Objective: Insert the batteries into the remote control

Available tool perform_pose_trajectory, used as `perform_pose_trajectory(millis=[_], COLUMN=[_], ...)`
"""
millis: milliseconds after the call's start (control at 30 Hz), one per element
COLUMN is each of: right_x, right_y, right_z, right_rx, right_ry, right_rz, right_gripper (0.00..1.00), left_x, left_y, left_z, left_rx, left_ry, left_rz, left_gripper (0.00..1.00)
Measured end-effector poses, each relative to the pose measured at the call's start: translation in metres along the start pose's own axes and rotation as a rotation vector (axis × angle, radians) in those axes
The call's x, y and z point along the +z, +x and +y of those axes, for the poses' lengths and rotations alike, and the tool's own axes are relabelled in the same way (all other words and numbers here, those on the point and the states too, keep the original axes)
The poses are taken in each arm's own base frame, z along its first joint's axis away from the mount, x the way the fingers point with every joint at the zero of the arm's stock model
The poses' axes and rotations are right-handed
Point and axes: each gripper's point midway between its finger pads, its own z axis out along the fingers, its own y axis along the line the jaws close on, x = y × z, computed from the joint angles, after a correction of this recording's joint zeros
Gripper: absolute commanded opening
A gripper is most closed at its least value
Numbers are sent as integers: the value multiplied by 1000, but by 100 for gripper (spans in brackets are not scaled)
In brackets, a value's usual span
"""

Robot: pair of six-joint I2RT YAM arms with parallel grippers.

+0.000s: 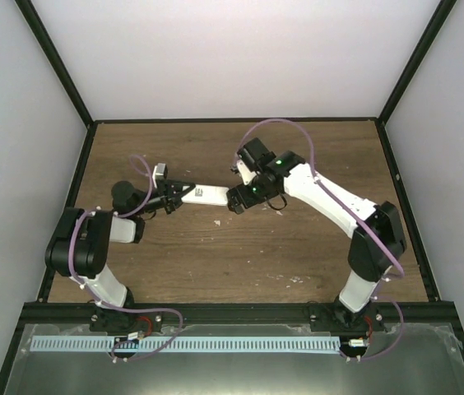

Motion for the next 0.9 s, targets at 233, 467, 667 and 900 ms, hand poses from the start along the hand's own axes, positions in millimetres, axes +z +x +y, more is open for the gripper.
perform_pose_trajectory(millis=[233,467,667,900], right_x=[16,10,13,17], right_y=[0,-12,-12,-11], right_z=[-6,-12,-12,-19], right_rx=[1,-16,-31,-40], right_ry=[50,92,91,91], right_rz=[46,19,23,25], right_gripper=[96,97,97,98], left_x=[0,0,0,0], left_y=[-1,-2,0,0], left_z=[-1,-2,-1,-1], left_rx=[25,46,45,42], left_ry=[-21,-28,-32,-32], left_rz=[2,12,21,23], left_gripper=[0,0,0,0])
